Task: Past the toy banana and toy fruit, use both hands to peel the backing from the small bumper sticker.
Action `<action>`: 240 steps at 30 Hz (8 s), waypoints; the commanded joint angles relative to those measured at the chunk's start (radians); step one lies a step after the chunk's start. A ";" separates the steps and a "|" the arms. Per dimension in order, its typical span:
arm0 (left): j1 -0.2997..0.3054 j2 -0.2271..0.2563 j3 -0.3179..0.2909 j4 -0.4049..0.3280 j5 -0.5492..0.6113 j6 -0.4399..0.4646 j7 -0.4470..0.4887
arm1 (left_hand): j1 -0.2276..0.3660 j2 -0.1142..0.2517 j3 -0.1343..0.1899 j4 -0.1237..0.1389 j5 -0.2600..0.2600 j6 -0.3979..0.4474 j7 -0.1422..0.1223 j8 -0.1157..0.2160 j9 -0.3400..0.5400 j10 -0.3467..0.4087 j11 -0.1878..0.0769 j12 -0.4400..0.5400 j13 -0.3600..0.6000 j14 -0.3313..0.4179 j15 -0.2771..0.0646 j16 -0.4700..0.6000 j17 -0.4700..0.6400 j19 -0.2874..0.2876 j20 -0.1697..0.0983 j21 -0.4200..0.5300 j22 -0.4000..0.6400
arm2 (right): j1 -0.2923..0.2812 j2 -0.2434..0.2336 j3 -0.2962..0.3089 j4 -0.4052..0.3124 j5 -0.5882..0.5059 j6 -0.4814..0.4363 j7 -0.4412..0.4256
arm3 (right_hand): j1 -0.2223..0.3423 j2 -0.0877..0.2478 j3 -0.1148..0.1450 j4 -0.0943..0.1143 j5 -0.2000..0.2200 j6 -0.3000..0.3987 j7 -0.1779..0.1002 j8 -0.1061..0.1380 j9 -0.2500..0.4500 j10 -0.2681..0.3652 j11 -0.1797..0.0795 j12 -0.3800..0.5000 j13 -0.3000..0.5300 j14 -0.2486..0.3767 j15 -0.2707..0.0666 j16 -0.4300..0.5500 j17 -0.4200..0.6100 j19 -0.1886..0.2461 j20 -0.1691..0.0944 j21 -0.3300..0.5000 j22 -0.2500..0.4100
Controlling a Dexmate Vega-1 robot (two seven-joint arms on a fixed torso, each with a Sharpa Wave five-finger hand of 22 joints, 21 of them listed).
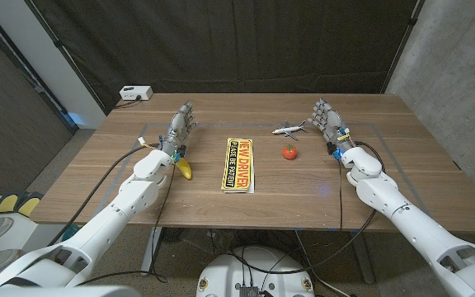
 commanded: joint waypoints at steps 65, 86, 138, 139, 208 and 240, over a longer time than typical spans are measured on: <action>0.020 0.021 0.000 -0.037 0.000 0.001 -0.014 | -0.013 -0.021 0.074 -0.028 -0.025 -0.018 -0.055 -0.023 0.001 -0.016 0.053 -0.025 0.013 -0.023 0.016 -0.024 0.007 0.002 0.006 -0.007 0.012 | 0.123 -0.214 -0.267 -0.507 -0.752 -0.471 -0.123 | 0.116 -0.017 0.038 -0.122 0.015 -0.031 0.017 0.022 0.006 -0.048 -0.044 0.002 0.017 -0.033 -0.059 -0.003 0.013 0.032 -0.027 -0.094 0.006; 0.023 0.025 0.001 -0.048 0.001 0.007 -0.011 | -0.015 -0.021 0.075 -0.031 -0.025 -0.016 -0.054 -0.023 0.001 -0.016 0.052 -0.026 0.011 -0.023 0.018 -0.023 0.007 0.003 0.006 -0.008 0.013 | 0.210 -0.185 -0.381 -0.536 -0.941 -0.574 0.001 | 0.168 -0.033 0.050 -0.139 0.008 -0.012 0.044 0.023 0.009 -0.054 -0.020 0.000 0.015 -0.033 -0.057 -0.009 0.003 0.036 -0.029 -0.111 0.005; -0.026 0.013 0.014 -0.001 0.009 0.019 -0.030 | -0.019 -0.023 0.075 -0.037 -0.025 -0.016 -0.055 -0.023 0.001 -0.016 0.050 -0.028 0.008 -0.021 0.021 -0.022 0.006 0.001 0.006 -0.010 0.014 | 0.374 -0.071 -0.599 -0.392 -1.224 -0.606 0.279 | 0.201 -0.054 0.040 -0.130 0.016 -0.029 0.040 0.011 0.012 -0.085 -0.029 -0.006 0.015 -0.053 -0.068 -0.014 0.001 0.050 -0.090 -0.134 0.006; -0.026 0.013 0.014 0.000 0.008 0.018 -0.031 | -0.019 -0.023 0.075 -0.037 -0.025 -0.016 -0.055 -0.023 0.001 -0.016 0.051 -0.028 0.008 -0.021 0.021 -0.022 0.006 0.001 0.006 -0.010 0.014 | 0.377 -0.068 -0.601 -0.385 -1.224 -0.600 0.283 | 0.201 -0.054 0.040 -0.130 0.016 -0.029 0.040 0.011 0.012 -0.084 -0.029 -0.005 0.015 -0.053 -0.068 -0.014 0.001 0.051 -0.090 -0.134 0.006; 0.002 0.041 0.002 -0.054 0.008 0.028 -0.020 | -0.025 -0.024 0.076 -0.042 -0.025 -0.015 -0.057 -0.024 0.001 -0.018 0.051 -0.031 0.006 -0.023 0.019 -0.022 0.006 0.000 0.006 -0.013 0.014 | 0.341 -0.003 -0.720 -0.248 -1.466 -0.747 0.135 | 0.611 -0.030 0.040 -0.135 0.072 0.486 -0.078 0.113 0.008 0.455 -0.124 0.157 0.021 0.462 -0.258 0.232 0.088 0.392 -0.097 -0.100 0.016; -0.005 0.056 0.010 -0.070 0.004 0.049 -0.046 | -0.027 -0.025 0.076 -0.046 -0.025 -0.018 -0.059 -0.025 0.001 -0.017 0.049 -0.031 0.006 -0.016 0.024 -0.019 0.006 -0.001 0.006 -0.014 0.015 | 0.124 0.067 -0.370 -0.215 -1.021 -0.390 -0.481 | 0.684 0.059 0.046 -0.089 0.017 0.863 -0.061 0.190 0.009 0.795 -0.128 0.285 0.055 0.760 -0.284 0.396 0.222 0.490 -0.106 -0.038 0.027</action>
